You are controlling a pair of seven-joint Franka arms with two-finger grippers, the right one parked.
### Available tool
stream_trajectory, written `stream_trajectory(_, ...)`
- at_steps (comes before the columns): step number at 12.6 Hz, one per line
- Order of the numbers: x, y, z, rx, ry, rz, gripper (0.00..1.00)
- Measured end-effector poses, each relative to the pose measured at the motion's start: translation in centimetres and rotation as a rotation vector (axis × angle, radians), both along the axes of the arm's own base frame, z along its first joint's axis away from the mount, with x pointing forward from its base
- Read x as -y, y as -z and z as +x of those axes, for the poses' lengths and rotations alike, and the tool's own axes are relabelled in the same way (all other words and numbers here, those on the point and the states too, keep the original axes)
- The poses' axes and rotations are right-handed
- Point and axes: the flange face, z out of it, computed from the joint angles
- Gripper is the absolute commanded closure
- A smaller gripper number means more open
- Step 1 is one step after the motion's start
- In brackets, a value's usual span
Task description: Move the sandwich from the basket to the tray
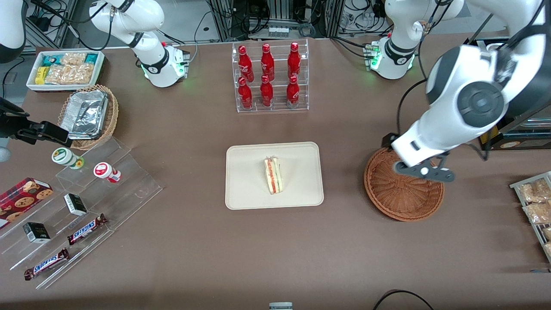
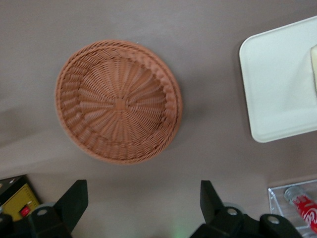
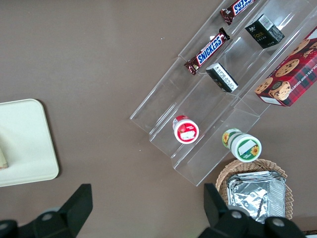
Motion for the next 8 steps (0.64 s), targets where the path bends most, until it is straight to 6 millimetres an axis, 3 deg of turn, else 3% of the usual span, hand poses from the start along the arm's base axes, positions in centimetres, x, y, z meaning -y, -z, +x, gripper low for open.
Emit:
stream_trajectory(4, -4.0, -4.8, -2.6, 0.006, -0.047, 0.025, 0.00)
stream_trajectory(8, -7.1, -7.6, -5.3, 0.006, -0.073, 0.042, 0.00)
